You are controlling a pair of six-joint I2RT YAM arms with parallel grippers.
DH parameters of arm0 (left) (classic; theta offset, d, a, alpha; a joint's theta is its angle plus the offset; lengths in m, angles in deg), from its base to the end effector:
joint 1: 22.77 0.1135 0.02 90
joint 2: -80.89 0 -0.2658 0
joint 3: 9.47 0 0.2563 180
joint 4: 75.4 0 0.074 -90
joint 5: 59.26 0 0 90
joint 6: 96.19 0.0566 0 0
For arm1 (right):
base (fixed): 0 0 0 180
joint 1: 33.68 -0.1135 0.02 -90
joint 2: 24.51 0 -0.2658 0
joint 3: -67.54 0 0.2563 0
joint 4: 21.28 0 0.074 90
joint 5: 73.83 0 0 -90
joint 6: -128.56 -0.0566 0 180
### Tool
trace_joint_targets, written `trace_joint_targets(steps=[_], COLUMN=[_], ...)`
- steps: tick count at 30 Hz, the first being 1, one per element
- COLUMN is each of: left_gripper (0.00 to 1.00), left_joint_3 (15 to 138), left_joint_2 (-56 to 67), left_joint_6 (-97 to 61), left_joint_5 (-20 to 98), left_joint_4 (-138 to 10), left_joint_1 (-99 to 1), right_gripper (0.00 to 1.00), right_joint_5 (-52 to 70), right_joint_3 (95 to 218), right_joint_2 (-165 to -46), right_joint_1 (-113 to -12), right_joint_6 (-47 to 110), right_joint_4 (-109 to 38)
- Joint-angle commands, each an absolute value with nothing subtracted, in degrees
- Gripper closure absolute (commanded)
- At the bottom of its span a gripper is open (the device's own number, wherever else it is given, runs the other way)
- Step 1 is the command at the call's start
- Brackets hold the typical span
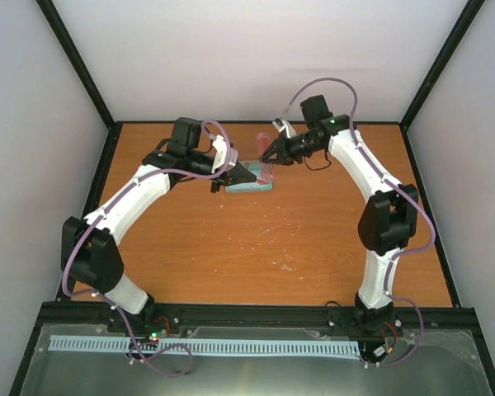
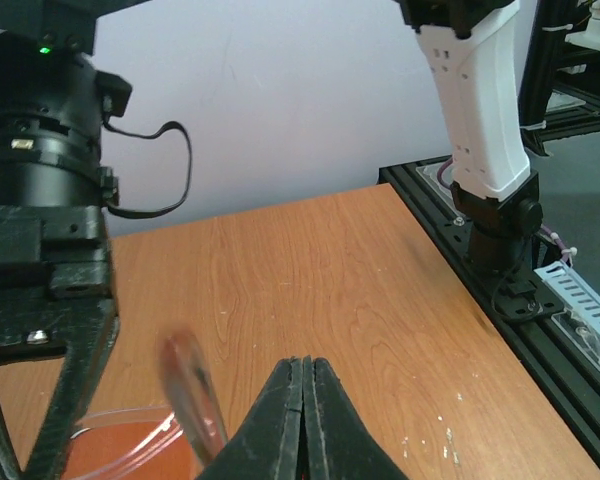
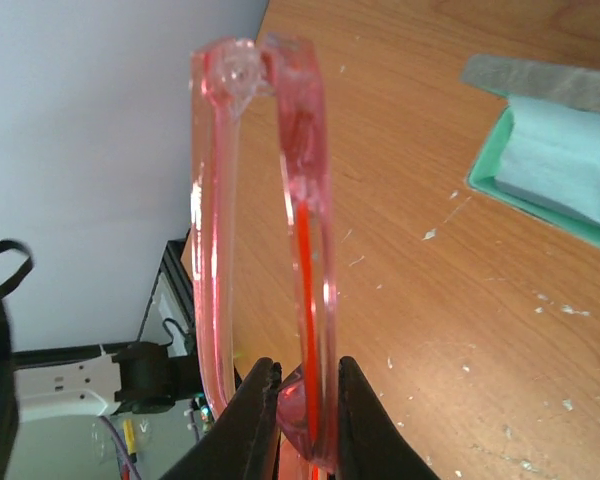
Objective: Organize the sunglasses
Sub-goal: Fold the sunglasses.
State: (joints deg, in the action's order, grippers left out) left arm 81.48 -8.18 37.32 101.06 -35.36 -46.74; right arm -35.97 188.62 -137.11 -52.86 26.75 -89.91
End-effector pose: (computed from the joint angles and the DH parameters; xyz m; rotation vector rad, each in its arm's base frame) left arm 0.2936 -0.1889 0.3302 1.5342 1.1714 -1.1171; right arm 0.3912 0.1834 0.3024 -0.4961 2.5250 1.3847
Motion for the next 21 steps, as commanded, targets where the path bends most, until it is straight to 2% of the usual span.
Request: trace_joint_targets(steps=[1, 14, 21], left_gripper=[0.96, 0.94, 0.89], left_joint_3=[85.13, 87.40, 88.80], left_joint_2=[-10.35, -17.13, -20.41], left_joint_6=[35.59, 31.02, 30.61], left_joint_5=[103.99, 101.01, 98.57], left_joint_4=[-39.49, -44.72, -43.80], left_joint_1=[-47.28, -47.29, -47.25], right_gripper=[0.97, 0.97, 0.97], right_joint_5=[-37.63, -43.38, -44.70], right_joint_3=[185.77, 179.35, 177.08], right_joint_2=[-132.83, -125.13, -123.26], right_joint_1=[-54.41, -55.65, -55.61], right_joint_6=[24.17, 23.83, 22.58], right_joint_4=[-86.87, -85.02, -83.15])
